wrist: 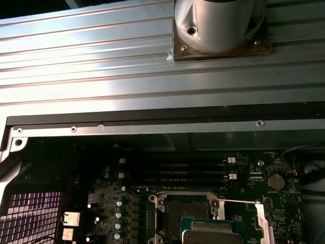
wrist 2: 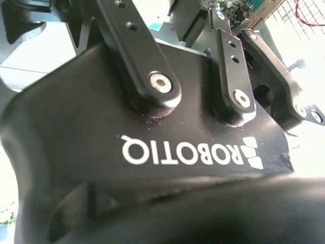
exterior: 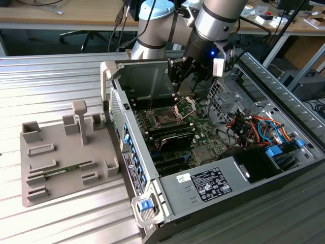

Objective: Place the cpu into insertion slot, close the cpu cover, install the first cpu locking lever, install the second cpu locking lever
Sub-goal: 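Place the cpu into insertion slot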

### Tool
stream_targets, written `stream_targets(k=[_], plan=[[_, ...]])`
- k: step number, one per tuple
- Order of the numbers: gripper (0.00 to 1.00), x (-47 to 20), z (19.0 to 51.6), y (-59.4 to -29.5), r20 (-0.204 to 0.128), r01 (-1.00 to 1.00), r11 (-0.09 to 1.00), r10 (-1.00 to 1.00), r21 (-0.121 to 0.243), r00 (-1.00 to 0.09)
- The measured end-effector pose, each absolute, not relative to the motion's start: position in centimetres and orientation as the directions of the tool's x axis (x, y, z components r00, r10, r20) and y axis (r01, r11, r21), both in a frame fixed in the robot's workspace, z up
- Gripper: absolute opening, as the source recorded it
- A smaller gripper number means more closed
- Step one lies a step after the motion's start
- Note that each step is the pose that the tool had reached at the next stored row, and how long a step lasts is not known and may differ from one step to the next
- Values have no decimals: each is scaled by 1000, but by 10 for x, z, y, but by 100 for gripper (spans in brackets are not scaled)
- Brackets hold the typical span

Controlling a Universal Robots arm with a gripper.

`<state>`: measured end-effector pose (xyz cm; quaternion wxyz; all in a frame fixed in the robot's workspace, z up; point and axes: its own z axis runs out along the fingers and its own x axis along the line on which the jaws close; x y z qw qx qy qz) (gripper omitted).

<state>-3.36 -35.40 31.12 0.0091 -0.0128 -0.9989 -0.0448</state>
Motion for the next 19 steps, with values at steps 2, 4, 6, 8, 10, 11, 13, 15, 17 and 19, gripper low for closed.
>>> stream_targets(k=[2, 4, 6, 8, 10, 11, 13, 15, 17, 19], plan=[[55, -34, 311, -354, 19, 26, 996, 25, 89, -1000], [55, -34, 311, -354, 19, 26, 996, 25, 89, -1000], [55, -34, 311, -354, 19, 26, 996, 25, 89, -1000], [55, -34, 311, -354, 19, 28, 996, 27, 89, -999], [55, -34, 311, -354, 19, 49, 995, 48, 88, -999], [55, -34, 311, -354, 19, 62, 994, 60, 88, -998], [55, -34, 311, -354, 19, 92, 992, 90, 87, -996], [55, -34, 311, -354, 19, 122, 989, 120, 87, -993], [55, -34, 310, -354, 19, 141, 986, 140, 86, -990], [55, -34, 310, -354, 19, 152, 985, 151, 85, -988]])
